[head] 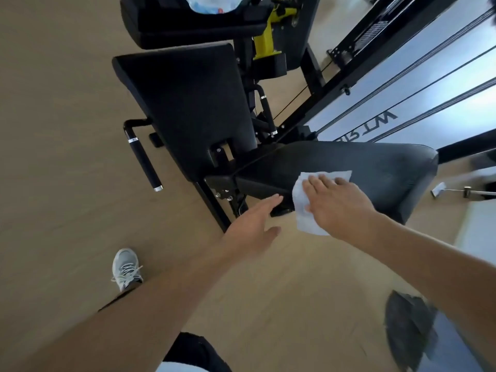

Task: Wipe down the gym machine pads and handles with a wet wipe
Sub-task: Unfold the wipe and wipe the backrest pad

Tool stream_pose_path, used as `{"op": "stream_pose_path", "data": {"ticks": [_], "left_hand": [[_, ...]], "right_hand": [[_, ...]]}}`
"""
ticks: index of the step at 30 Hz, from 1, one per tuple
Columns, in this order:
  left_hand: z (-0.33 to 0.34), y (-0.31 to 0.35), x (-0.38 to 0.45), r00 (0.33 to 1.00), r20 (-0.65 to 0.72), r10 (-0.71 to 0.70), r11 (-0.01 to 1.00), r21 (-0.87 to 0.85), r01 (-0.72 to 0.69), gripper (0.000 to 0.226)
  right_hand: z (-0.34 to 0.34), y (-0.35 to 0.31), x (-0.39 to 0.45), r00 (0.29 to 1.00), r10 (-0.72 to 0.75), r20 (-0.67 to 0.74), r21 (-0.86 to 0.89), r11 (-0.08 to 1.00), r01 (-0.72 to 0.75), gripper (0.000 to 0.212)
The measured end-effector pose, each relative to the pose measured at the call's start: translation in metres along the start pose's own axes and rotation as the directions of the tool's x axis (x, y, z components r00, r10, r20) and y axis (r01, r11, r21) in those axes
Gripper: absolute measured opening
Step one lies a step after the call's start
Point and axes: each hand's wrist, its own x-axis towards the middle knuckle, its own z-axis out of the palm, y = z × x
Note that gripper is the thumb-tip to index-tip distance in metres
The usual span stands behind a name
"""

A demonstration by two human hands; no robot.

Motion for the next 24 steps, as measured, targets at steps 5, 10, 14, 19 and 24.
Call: {"op": "stream_pose_path", "data": {"ticks": [5,10,14,19,24], "left_hand": [[-0.006,0.0,0.037,0.993,0.048,0.104,0.98,0.164,-0.11,0.082],[-0.012,-0.027,0.052,0.996,0.031,0.08,0.962,0.26,-0.085,0.086],[-0.011,-0.033,0.057,0.998,0.062,0.023,0.957,0.286,-0.04,0.09],[-0.011,-0.026,0.074,0.988,0.123,0.098,0.956,0.263,-0.128,0.095],[0.001,-0.029,0.083,0.993,0.117,0.02,0.902,0.426,-0.068,0.096]], "right_hand": [[0.005,-0.016,0.052,0.997,-0.029,0.071,0.159,0.987,0.018,0.058],[0.006,-0.029,0.088,0.983,-0.068,0.171,0.261,0.965,0.021,0.069],[0.002,-0.024,0.099,0.974,-0.12,0.191,0.415,0.909,0.03,0.077],[0.0,-0.001,0.087,0.956,-0.182,0.228,0.502,0.864,0.045,0.09],[0.003,-0.01,0.104,0.941,-0.238,0.239,0.425,0.897,0.119,0.069]]}}
